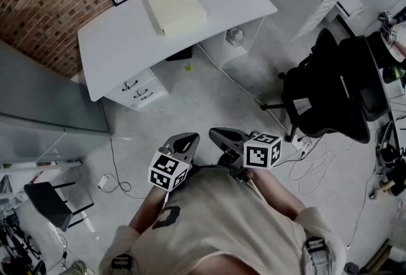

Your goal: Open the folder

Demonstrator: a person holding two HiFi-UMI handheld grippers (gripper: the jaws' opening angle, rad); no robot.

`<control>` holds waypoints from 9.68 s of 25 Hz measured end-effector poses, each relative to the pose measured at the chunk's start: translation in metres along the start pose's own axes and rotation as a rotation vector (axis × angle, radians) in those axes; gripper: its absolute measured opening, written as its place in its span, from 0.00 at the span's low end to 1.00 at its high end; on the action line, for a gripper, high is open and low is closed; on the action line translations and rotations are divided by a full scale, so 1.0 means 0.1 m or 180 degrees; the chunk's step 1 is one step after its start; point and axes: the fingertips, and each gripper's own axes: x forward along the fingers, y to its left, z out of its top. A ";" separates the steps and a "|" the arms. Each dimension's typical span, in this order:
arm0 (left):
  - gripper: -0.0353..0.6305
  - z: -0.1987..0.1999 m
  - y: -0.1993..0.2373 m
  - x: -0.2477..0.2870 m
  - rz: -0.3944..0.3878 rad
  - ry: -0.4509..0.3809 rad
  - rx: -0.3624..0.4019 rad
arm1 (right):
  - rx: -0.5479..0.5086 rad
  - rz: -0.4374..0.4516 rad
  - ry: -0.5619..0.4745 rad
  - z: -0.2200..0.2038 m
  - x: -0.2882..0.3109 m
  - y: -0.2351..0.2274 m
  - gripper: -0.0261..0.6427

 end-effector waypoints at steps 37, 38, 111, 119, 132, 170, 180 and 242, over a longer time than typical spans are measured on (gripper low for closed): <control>0.06 0.08 -0.95 0.59 0.0115 0.0317 0.0532 | 0.0410 0.0156 -0.0058 0.05 -0.95 -0.59 0.05; 0.06 0.09 -0.92 0.61 0.0109 0.0311 0.0554 | 0.0400 0.0140 -0.0051 0.06 -0.93 -0.60 0.05; 0.06 0.68 2.80 -0.21 0.0984 -0.0282 -0.0206 | 0.0141 0.0023 0.0832 1.23 2.06 -0.64 0.05; 0.06 1.01 2.88 0.22 0.0931 -0.0167 -0.0145 | 0.0333 0.0121 0.0755 1.63 2.11 -0.97 0.05; 0.06 1.68 3.07 1.00 0.1051 -0.0083 -0.0008 | 0.1189 0.0511 0.0425 2.46 2.04 -1.68 0.05; 0.06 2.03 4.21 1.61 0.1016 -0.0064 -0.0235 | 0.1769 -0.0154 0.0330 3.29 2.61 -3.23 0.05; 0.06 2.11 4.30 1.85 0.0775 0.0046 -0.0177 | 0.2267 -0.0405 -0.0208 3.61 2.74 -3.97 0.31; 0.06 1.93 4.43 1.59 0.0971 0.0038 -0.0336 | 0.1681 0.0270 -0.0715 4.14 3.06 -3.94 0.05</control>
